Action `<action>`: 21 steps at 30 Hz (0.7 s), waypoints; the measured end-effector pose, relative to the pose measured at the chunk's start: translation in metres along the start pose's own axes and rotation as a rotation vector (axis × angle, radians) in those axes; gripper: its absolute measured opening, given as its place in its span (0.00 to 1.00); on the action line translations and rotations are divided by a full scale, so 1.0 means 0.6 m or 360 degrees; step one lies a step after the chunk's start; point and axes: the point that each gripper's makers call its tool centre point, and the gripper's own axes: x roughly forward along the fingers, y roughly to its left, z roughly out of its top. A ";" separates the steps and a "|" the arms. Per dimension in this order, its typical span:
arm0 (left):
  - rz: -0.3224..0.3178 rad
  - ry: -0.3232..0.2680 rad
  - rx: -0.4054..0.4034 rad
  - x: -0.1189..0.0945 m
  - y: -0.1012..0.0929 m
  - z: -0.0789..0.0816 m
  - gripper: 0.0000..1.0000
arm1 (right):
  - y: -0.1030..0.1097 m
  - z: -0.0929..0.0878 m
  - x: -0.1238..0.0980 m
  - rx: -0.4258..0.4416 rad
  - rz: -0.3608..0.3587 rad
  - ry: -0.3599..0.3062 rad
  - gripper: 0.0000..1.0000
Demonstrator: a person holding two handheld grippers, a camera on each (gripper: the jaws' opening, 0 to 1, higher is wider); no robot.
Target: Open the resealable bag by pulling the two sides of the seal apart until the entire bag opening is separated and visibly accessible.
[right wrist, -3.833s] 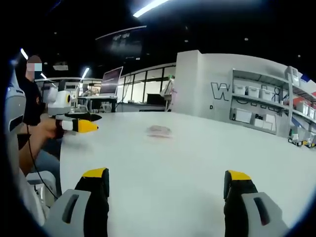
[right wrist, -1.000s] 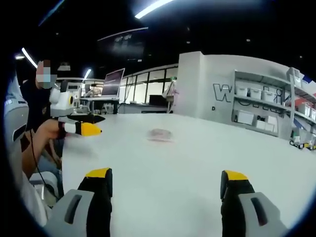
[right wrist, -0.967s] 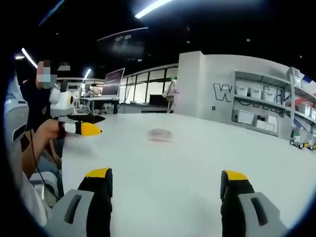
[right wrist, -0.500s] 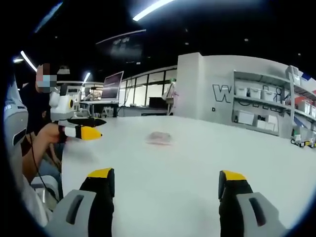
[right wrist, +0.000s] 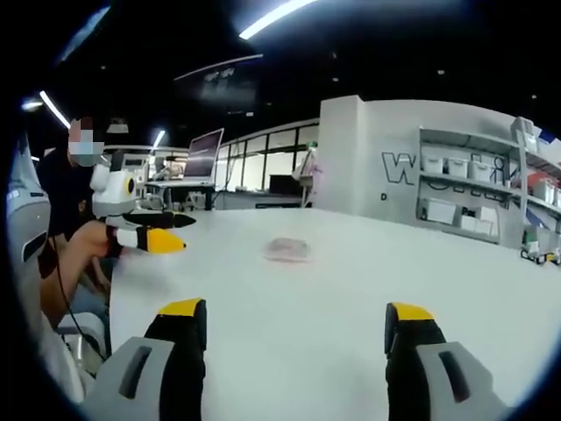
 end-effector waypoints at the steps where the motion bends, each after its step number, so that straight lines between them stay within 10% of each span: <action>1: -0.0002 0.0003 0.0005 0.002 -0.001 0.000 0.96 | 0.000 0.000 0.000 -0.0002 0.0000 -0.0001 0.84; 21: -0.0003 0.0013 0.0043 0.018 -0.008 0.002 0.95 | -0.002 0.006 0.012 -0.0002 0.0018 -0.0021 0.81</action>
